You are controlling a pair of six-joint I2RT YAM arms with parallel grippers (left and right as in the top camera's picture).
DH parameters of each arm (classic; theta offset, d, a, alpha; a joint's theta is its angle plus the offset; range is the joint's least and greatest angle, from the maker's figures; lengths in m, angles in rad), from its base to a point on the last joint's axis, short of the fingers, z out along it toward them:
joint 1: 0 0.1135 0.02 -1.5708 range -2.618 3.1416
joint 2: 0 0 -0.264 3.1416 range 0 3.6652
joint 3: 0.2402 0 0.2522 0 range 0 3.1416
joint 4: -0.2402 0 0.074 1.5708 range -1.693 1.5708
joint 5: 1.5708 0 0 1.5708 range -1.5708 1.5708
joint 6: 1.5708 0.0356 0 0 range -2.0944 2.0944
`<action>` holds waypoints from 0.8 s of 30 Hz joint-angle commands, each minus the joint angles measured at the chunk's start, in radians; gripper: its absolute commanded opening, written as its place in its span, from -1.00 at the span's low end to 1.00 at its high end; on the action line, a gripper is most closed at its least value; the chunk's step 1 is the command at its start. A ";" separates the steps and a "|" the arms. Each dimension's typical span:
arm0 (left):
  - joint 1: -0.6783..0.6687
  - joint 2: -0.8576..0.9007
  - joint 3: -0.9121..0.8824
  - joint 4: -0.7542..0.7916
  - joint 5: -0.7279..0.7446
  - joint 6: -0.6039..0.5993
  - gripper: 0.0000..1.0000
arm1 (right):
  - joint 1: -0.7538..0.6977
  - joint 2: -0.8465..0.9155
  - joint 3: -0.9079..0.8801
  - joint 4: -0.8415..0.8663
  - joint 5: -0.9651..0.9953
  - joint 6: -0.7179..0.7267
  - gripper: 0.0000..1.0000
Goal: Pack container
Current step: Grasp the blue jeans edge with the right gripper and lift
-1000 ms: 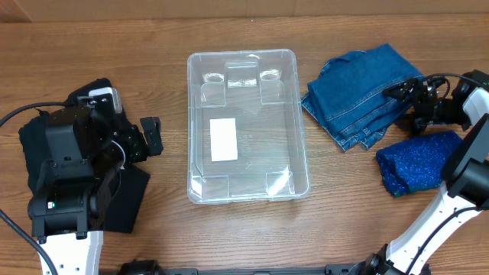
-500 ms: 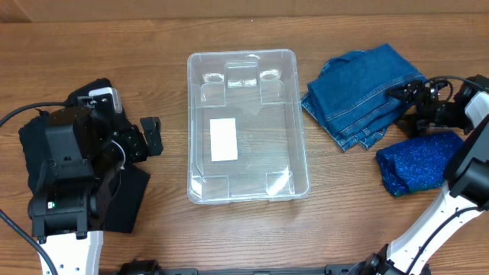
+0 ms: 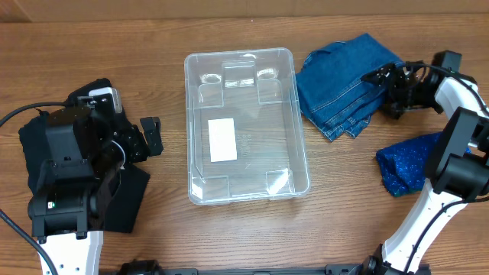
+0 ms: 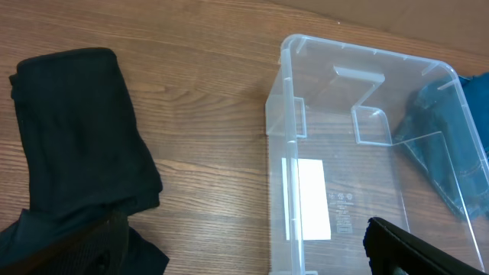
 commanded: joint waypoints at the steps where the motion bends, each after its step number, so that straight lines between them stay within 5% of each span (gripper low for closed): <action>1: -0.006 -0.003 0.027 0.002 -0.010 0.023 1.00 | 0.044 0.126 -0.068 -0.004 0.264 0.065 1.00; 5: -0.006 -0.003 0.027 0.002 -0.010 0.023 1.00 | 0.050 0.127 -0.068 0.003 0.264 0.067 0.96; 11: -0.006 -0.003 0.027 0.002 -0.010 0.023 1.00 | 0.060 0.127 -0.133 0.061 0.264 0.105 0.13; 19: -0.006 -0.003 0.027 0.003 -0.010 0.023 1.00 | 0.061 0.127 -0.157 0.064 0.264 0.101 -0.34; 24: -0.006 -0.003 0.027 0.003 -0.011 0.023 1.00 | 0.061 0.124 -0.130 0.062 0.245 0.092 -0.43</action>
